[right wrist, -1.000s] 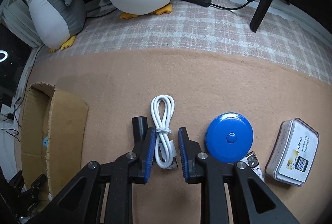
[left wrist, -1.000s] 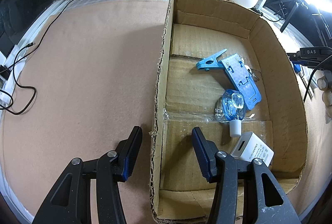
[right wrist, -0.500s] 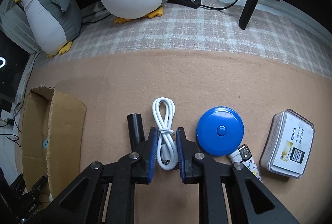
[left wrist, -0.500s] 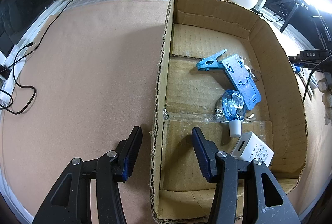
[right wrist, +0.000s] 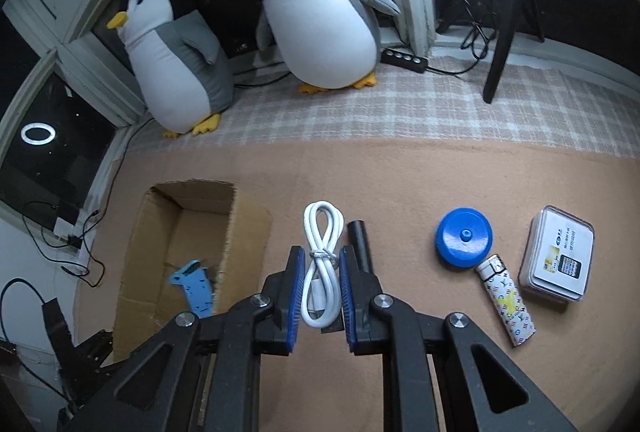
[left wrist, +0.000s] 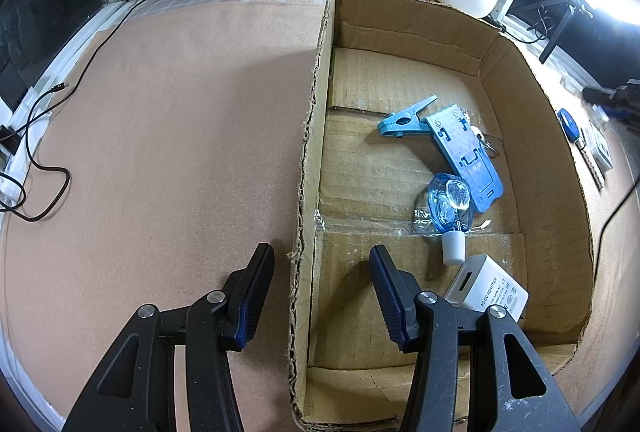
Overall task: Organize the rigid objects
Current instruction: 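Carry the white cable into the box and open the right gripper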
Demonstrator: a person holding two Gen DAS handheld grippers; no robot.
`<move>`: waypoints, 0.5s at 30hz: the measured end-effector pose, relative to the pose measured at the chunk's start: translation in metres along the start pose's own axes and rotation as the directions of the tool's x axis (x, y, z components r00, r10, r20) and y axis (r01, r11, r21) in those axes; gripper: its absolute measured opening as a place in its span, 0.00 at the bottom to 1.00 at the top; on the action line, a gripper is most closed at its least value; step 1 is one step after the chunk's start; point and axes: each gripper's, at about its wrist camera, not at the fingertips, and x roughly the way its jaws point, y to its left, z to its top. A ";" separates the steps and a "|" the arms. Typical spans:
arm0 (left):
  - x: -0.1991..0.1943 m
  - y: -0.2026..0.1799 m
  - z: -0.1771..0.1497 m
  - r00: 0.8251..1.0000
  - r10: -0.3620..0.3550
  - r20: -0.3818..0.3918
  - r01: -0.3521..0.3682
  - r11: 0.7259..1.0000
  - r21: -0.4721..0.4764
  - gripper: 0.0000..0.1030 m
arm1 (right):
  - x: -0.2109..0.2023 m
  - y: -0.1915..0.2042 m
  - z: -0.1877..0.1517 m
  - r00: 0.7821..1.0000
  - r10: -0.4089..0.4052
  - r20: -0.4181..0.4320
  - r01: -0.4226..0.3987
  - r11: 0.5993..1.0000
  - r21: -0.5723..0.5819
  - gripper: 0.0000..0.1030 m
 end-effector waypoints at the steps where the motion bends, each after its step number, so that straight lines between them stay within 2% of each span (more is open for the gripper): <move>1: 0.000 0.000 0.000 1.000 0.001 0.001 -0.001 1.000 0.000 0.52 | -0.003 0.010 0.001 1.000 0.015 0.007 -0.014 1.000 -0.017 0.15; 7: 0.000 0.000 -0.001 1.000 0.000 0.001 0.000 1.000 -0.001 0.52 | 0.003 0.064 0.001 0.998 0.067 0.000 -0.067 0.991 -0.118 0.15; 15: 0.000 0.000 0.000 1.000 -0.001 0.000 0.001 1.000 -0.001 0.52 | 0.037 0.105 0.004 0.997 0.061 -0.037 -0.067 0.979 -0.192 0.15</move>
